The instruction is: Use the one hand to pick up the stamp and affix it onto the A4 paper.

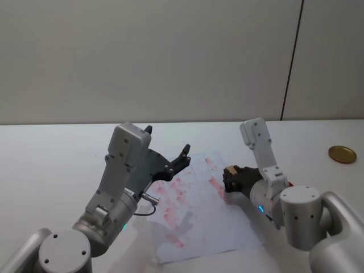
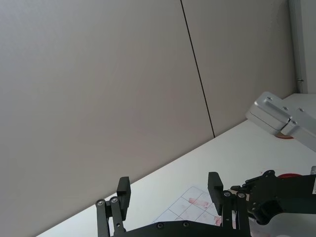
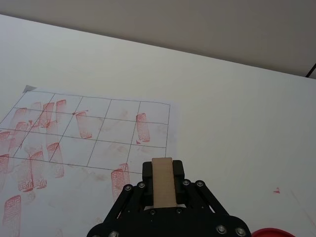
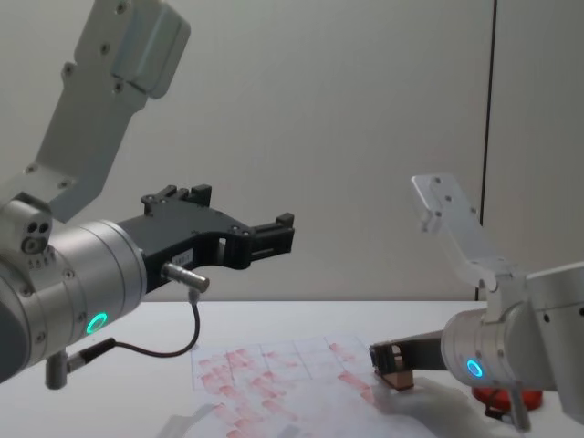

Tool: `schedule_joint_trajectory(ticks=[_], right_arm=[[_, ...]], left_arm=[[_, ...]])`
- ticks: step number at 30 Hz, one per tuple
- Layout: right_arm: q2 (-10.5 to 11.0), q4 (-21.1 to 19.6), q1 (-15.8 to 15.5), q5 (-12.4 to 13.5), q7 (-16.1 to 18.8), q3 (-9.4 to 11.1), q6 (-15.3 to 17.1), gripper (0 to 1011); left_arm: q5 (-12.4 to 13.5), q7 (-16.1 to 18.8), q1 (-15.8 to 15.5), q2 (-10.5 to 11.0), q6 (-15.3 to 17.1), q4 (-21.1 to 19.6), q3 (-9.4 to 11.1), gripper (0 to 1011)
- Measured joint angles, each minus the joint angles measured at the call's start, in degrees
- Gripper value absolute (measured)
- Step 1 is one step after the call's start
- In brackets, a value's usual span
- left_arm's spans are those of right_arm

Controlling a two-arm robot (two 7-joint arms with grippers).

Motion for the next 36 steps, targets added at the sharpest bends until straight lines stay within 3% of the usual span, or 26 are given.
schedule_joint_trajectory(ticks=[9,16,36], right_arm=[[-0.03,0.0,0.13,0.67,0.02,0.36,0.15,217],[0.22,-3.18,-0.48,0.73,-0.04,0.48,0.68,216],[1.71,-21.29,-3.25,0.64,-1.62,1.24,3.09,216]], left_arm=[[0.0,0.0,0.0,0.0,0.0,0.0,0.0,993],[0.0,0.0,0.0,0.0,0.0,0.0,0.0,993],[0.0,0.0,0.0,-0.01,0.0,0.0,0.0,993]])
